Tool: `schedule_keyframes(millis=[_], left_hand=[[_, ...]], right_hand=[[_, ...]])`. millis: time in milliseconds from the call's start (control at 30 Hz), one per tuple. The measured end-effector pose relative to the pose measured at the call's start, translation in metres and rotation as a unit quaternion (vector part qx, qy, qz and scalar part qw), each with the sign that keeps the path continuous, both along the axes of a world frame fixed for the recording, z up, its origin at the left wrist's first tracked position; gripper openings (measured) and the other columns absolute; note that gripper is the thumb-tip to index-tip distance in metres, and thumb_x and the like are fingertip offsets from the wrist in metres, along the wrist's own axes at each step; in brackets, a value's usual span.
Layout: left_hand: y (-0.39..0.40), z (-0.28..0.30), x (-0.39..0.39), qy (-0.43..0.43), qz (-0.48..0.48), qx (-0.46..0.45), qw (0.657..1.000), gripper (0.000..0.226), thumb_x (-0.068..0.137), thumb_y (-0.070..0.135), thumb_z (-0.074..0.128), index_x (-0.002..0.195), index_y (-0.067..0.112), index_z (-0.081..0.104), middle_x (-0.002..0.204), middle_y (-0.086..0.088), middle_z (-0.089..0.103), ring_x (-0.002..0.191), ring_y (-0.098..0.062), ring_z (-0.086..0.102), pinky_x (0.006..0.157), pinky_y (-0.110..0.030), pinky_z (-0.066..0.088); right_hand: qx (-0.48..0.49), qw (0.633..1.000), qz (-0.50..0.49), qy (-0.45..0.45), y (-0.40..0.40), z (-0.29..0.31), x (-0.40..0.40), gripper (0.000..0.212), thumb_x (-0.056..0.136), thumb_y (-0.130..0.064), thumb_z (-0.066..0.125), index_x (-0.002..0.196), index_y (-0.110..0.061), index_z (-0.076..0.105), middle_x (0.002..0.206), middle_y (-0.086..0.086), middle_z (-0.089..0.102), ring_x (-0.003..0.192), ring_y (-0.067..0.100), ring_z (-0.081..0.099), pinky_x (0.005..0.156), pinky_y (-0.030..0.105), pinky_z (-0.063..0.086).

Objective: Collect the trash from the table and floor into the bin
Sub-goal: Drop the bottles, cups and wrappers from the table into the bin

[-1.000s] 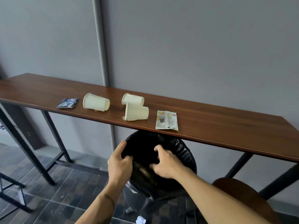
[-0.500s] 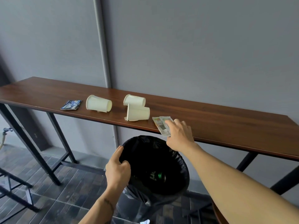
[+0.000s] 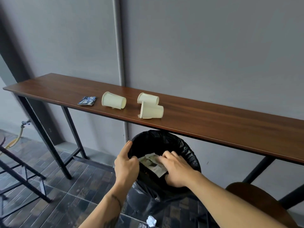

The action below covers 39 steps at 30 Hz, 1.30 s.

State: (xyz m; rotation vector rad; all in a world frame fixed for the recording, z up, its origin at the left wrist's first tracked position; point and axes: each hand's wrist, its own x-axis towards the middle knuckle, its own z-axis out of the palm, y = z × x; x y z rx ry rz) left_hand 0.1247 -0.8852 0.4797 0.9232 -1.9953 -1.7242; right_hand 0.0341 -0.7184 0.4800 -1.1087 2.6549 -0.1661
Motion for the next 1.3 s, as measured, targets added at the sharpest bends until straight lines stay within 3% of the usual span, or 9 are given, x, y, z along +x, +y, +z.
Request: schedule_keyframes(millis=[100,267,433,600,733,933,1033,1133,1300], left_hand=[[-0.002,0.001,0.006,-0.001,0.014,0.009,1.0,0.077,0.069,0.011,0.04,0.134,0.047,0.056,0.114,0.002,0.074,0.102,-0.047,0.067,0.081,-0.056,0.058],[-0.009,0.001,0.013,0.0,0.047,0.013,0.999,0.078,0.071,0.004,0.041,0.135,0.045,0.057,0.104,0.003,0.075,0.087,-0.045,0.069,0.079,-0.057,0.058],[-0.02,0.002,0.017,-0.001,0.055,0.001,0.998,0.078,0.074,0.0,0.042,0.138,0.043,0.056,0.106,0.003,0.074,0.071,-0.025,0.061,0.066,-0.041,0.056],[-0.036,-0.002,0.019,-0.005,0.053,-0.008,0.999,0.078,0.074,0.001,0.042,0.139,0.042,0.055,0.11,0.003,0.074,0.066,-0.022,0.061,0.059,-0.032,0.051],[-0.042,-0.004,0.019,-0.01,0.059,-0.014,0.998,0.077,0.074,0.0,0.042,0.137,0.042,0.059,0.109,0.005,0.074,0.064,-0.02,0.066,0.054,-0.032,0.052],[-0.048,-0.006,0.011,-0.03,0.099,-0.008,0.995,0.08,0.066,0.006,0.043,0.138,0.039,0.057,0.102,0.008,0.075,0.064,-0.022,0.065,0.059,-0.04,0.059],[-0.048,-0.006,0.007,-0.032,0.117,0.005,0.993,0.079,0.069,0.005,0.043,0.138,0.04,0.057,0.106,0.003,0.074,0.061,-0.02,0.066,0.053,-0.034,0.057],[-0.049,-0.006,0.002,-0.045,0.138,-0.004,0.989,0.08,0.067,0.006,0.043,0.135,0.044,0.059,0.105,0.006,0.075,0.066,-0.023,0.07,0.059,-0.041,0.062],[-0.048,-0.006,-0.009,-0.037,0.179,-0.002,0.983,0.08,0.067,0.004,0.043,0.136,0.042,0.058,0.108,0.001,0.076,0.059,-0.018,0.06,0.053,-0.029,0.051]], right_hand=[[0.03,0.999,-0.005,-0.039,-0.002,0.003,0.001,0.076,0.08,-0.024,0.063,0.148,-0.029,0.029,0.136,-0.001,0.037,0.124,0.026,0.035,0.103,0.043,0.038],[-0.052,0.997,-0.003,0.056,-0.015,0.025,-0.008,0.078,0.084,-0.036,0.063,0.15,-0.027,0.023,0.145,-0.002,0.033,0.13,0.025,0.035,0.107,0.044,0.037],[-0.136,0.982,0.009,0.128,-0.031,0.049,-0.021,0.072,0.084,-0.034,0.059,0.148,-0.021,0.028,0.14,-0.001,0.037,0.126,0.024,0.039,0.105,0.042,0.04],[-0.154,0.97,-0.003,0.191,-0.048,0.073,-0.047,0.067,0.081,-0.032,0.058,0.142,-0.023,0.031,0.134,0.003,0.039,0.119,0.027,0.041,0.098,0.043,0.044],[-0.139,0.971,-0.047,0.187,-0.062,0.08,-0.074,0.066,0.081,-0.031,0.06,0.14,-0.022,0.031,0.138,0.006,0.037,0.123,0.03,0.038,0.099,0.043,0.042],[-0.124,0.979,-0.065,0.145,-0.077,0.079,-0.117,0.065,0.085,-0.026,0.059,0.141,-0.02,0.028,0.141,0.008,0.04,0.127,0.032,0.038,0.096,0.043,0.042],[-0.117,0.98,-0.063,0.144,-0.081,0.072,-0.131,0.062,0.085,-0.024,0.062,0.138,-0.021,0.029,0.135,0.01,0.04,0.12,0.034,0.043,0.09,0.044,0.044],[-0.147,0.97,-0.037,0.188,-0.081,0.07,-0.14,0.056,0.079,-0.017,0.064,0.127,-0.018,0.035,0.121,0.014,0.041,0.106,0.037,0.049,0.084,0.045,0.048],[-0.24,0.936,0.036,0.254,-0.082,0.07,-0.133,0.051,0.072,-0.02,0.062,0.119,-0.013,0.042,0.115,0.017,0.044,0.096,0.037,0.048,0.077,0.043,0.048]])
